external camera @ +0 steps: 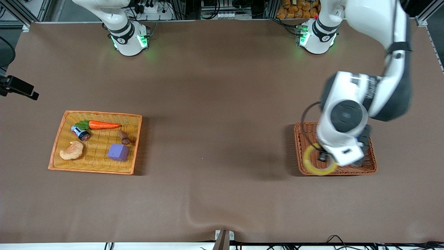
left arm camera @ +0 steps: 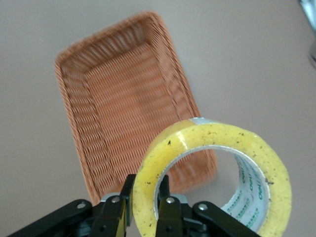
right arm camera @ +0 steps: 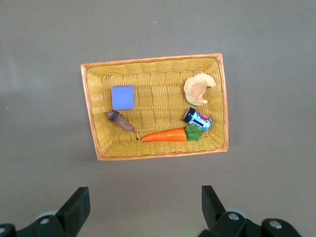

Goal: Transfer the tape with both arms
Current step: 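Carry the tape with the left gripper and lower it into the basket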

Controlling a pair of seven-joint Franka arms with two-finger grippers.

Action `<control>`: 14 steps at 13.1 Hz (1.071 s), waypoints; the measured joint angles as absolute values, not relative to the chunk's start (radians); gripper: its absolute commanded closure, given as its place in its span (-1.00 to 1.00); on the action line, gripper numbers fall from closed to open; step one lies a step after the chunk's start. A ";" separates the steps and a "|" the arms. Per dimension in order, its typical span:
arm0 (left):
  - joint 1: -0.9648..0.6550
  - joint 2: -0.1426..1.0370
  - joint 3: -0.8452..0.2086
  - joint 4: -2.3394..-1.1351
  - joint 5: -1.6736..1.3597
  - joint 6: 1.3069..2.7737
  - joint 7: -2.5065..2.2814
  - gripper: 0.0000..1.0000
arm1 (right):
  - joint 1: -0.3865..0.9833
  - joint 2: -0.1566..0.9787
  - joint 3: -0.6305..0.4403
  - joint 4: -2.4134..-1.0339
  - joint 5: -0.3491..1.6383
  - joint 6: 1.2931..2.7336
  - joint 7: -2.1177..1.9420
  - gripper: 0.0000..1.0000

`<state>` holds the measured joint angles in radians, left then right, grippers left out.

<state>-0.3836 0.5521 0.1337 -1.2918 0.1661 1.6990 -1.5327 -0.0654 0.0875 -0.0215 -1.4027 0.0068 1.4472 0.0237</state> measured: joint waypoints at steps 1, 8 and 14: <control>-0.354 0.557 0.133 -1.305 0.166 1.696 -1.528 1.00 | -0.065 0.088 -0.022 -1.406 0.007 1.447 0.008 -1.00; -0.340 0.635 0.126 -1.482 0.187 1.822 -1.531 1.00 | -0.048 0.088 -0.019 -1.411 0.007 1.431 -0.005 -1.00; -0.325 0.489 0.127 -1.780 0.252 1.991 -1.536 1.00 | -0.045 0.088 -0.022 -1.411 0.007 1.422 -0.007 -1.00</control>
